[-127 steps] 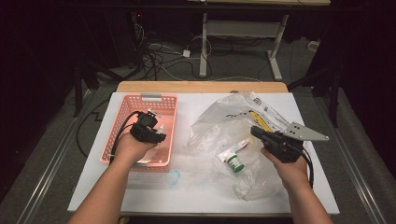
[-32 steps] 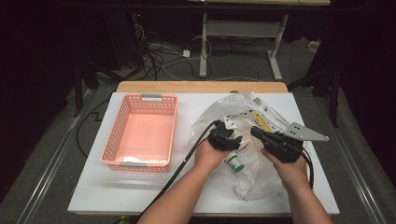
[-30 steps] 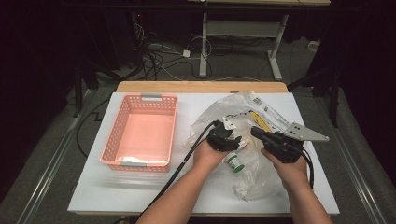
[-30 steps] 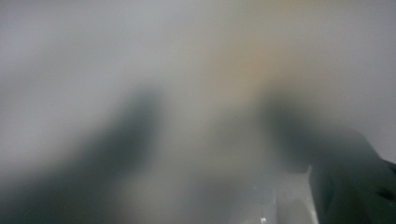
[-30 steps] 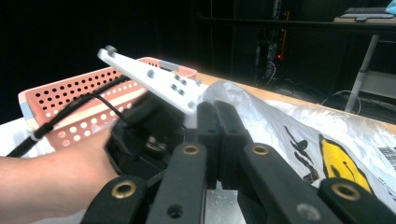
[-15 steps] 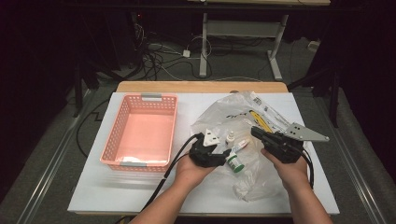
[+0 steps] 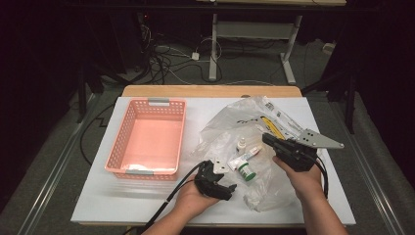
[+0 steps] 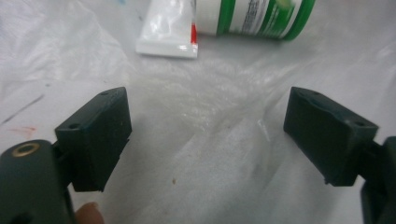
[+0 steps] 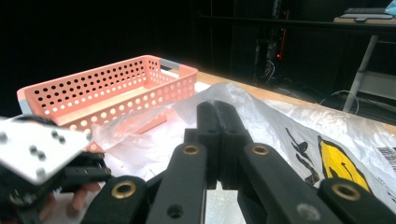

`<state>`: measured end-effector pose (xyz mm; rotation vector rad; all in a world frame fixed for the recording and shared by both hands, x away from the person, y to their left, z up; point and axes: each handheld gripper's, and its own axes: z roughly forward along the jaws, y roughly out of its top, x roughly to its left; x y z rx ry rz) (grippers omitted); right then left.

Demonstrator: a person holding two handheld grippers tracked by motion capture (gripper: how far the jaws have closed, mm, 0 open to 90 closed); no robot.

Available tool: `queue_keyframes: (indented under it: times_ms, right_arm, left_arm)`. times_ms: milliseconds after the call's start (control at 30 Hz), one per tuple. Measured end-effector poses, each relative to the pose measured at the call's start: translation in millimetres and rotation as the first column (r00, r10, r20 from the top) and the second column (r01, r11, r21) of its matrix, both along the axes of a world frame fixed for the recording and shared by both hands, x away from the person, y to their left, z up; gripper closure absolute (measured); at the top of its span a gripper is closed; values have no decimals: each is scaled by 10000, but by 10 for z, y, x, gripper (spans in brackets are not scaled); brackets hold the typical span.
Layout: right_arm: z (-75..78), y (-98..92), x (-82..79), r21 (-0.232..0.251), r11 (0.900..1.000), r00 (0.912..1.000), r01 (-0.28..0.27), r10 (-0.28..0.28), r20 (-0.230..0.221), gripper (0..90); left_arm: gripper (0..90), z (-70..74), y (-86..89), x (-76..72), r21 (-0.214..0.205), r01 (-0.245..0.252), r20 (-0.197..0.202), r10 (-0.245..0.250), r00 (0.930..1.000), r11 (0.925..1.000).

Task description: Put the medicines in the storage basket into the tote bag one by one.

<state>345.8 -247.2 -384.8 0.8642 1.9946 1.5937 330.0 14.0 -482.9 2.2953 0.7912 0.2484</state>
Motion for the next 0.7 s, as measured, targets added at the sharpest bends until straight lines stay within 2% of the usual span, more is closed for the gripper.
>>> queue_keyframes:
  times_ms: [100,233,300,433,533,700]
  right_arm:
    - [15,-23,-1,111,9999,10000,44,-44,9,900]
    - [-17,-53,26,55,9998,9998,177,-176,-60,900]
    - [-29,-54,35,17,9997,9997,234,-234,-97,900]
    - [-44,-52,34,-65,9996,9996,261,-262,-142,900]
    - [-42,-46,8,-81,9996,9996,252,-253,-123,900]
    - [-44,-52,-20,-77,9996,9996,265,-266,-127,900]
  left_arm:
    - [165,4,-32,29,-61,-70,-32,70,10000,10000]
    - [368,4,-62,14,-173,243,208,-239,9995,9996]
    - [452,8,-59,13,-324,106,84,-104,9999,9994]
    - [612,3,-55,6,-315,-36,252,44,9997,9995]
    - [741,4,-92,-27,-117,412,537,-405,9977,9991]
    - [883,5,-94,1,-231,582,389,-573,9976,9980]
